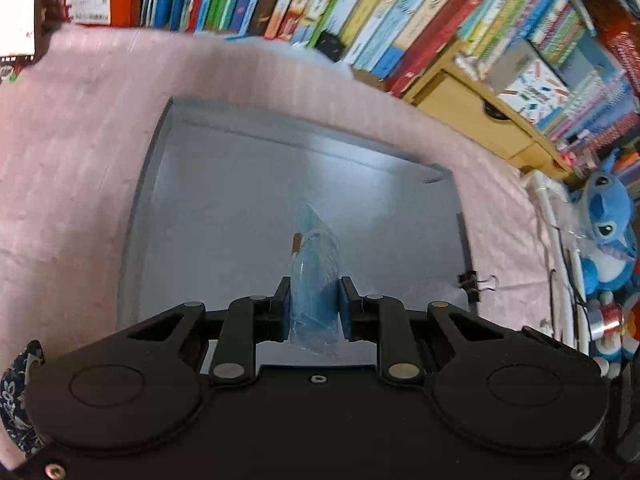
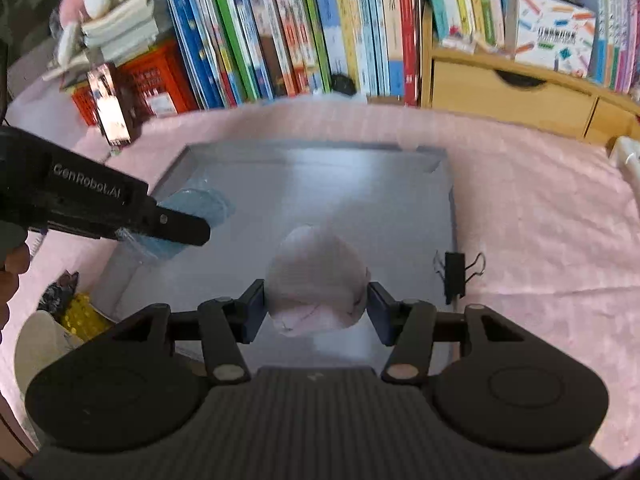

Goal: Organize soft objects
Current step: 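Lower both items into the white tray and open both tools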

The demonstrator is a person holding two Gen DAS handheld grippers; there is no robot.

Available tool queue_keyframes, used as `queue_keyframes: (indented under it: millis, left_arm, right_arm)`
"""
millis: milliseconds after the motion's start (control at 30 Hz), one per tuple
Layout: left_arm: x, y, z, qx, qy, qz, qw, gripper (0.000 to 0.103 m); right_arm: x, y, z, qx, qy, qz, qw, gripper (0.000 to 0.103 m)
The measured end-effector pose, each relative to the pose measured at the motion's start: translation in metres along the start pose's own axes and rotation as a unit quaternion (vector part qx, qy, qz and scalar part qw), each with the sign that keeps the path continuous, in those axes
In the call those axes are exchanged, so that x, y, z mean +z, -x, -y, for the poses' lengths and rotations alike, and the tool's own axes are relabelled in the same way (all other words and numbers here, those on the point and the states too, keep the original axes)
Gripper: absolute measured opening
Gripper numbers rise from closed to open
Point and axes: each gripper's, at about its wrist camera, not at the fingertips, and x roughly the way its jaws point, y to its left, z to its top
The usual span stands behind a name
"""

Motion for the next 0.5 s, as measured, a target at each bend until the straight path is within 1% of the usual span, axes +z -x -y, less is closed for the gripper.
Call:
queue_keyframes:
  millis: [200, 300, 500]
  left_arm:
    - [0.001, -0.015, -0.007, 0.0, 0.016, -0.02, 0.9997, 0.022]
    - [0.001, -0.022, -0.008, 0.008, 0.019, -0.025, 0.9995, 0.022]
    - [0.001, -0.033, -0.013, 0.008, 0.026, -0.037, 0.9989, 0.022]
  right_arm:
    - [0.002, -0.015, 0.004, -0.011, 0.0, -0.028, 1.0, 0.059]
    - [0.003, -0.021, 0.006, -0.013, -0.002, -0.035, 0.999, 0.059]
    - [0.003, -0.029, 0.007, -0.015, -0.001, -0.044, 0.999, 0.06]
